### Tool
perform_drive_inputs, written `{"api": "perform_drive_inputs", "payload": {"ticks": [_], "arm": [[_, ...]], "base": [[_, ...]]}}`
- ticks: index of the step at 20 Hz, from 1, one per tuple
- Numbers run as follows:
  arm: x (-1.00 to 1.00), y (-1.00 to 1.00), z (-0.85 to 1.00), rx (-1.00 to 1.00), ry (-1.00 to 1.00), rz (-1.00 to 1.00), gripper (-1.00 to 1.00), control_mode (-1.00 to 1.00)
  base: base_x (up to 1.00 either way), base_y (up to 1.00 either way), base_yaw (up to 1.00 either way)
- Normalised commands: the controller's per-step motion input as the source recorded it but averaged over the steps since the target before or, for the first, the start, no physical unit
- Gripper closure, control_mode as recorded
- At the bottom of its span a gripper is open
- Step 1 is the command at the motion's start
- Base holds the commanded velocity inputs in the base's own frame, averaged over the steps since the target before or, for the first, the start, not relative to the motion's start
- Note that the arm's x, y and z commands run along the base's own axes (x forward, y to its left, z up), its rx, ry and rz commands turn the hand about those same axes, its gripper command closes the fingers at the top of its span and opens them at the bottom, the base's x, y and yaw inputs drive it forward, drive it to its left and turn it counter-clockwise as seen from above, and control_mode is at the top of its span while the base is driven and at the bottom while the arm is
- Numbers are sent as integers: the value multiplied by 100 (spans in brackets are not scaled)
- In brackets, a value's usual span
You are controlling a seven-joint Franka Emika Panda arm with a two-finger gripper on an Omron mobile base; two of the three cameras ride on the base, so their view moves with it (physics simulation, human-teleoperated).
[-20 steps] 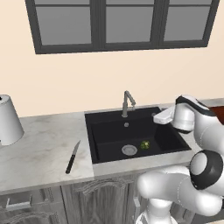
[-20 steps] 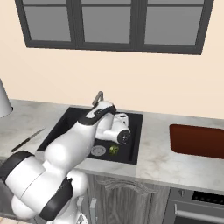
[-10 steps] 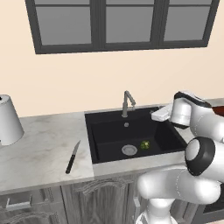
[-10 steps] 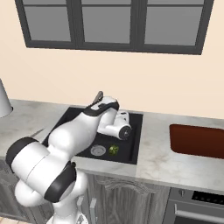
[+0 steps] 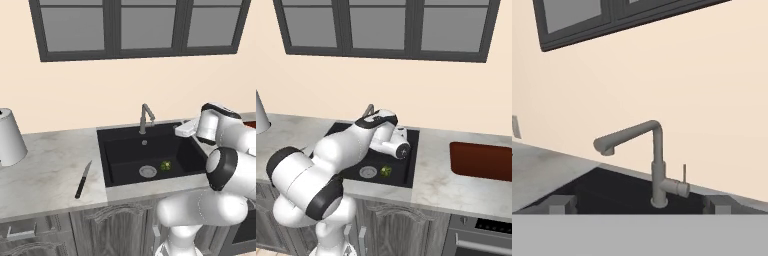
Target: Pick up all produce items and place them in the sink. Turn on the sink faucet to wash them. Then turn the sink off and put them in the tray.
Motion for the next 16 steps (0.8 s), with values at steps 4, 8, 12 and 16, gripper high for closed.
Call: {"api": "perform_drive_inputs", "payload": {"ticks": [4,8,12,16], "arm": [[20,-21,-1,1,0,0,-100,-100],[36,-24,-4,1,0,0,-100,-100],[39,-13,-11,0,0,0,-100,-100],[42,-1,-15,0,0,0,-100,-100]], "base": [[0,0,0],[0,0,0],[0,0,0],[0,0,0]]}}
